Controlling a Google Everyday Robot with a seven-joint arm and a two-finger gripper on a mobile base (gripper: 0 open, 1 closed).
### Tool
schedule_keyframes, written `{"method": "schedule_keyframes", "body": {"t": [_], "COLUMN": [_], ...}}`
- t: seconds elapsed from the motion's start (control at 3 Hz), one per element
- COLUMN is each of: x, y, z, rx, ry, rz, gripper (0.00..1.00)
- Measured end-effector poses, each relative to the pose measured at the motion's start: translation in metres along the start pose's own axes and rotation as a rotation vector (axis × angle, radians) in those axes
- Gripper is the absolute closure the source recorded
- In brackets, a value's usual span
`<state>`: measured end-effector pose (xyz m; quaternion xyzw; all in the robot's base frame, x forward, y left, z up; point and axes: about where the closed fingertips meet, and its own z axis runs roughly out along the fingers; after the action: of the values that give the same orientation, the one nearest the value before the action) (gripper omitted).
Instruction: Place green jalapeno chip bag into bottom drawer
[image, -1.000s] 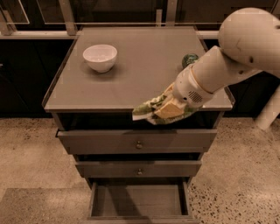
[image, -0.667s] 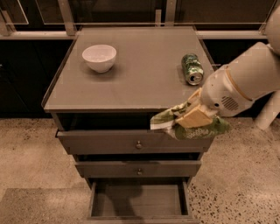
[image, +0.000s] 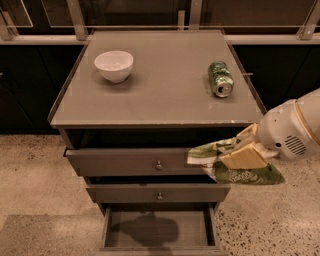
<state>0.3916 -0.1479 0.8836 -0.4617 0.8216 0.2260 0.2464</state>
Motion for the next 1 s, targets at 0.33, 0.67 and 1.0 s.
{"method": "schedule_keyframes", "body": {"t": [0.33, 0.67, 1.0], "x": [0.008, 0.043, 0.117], "y": [-0.001, -0.006, -0.009], "z": [0.006, 0.047, 0.132], "rx": [0.001, -0.028, -0.071], "ry": [-0.050, -0.129, -0.115], "rz": [0.027, 0.107, 0.241], "gripper": [1.00, 1.00, 1.00]}}
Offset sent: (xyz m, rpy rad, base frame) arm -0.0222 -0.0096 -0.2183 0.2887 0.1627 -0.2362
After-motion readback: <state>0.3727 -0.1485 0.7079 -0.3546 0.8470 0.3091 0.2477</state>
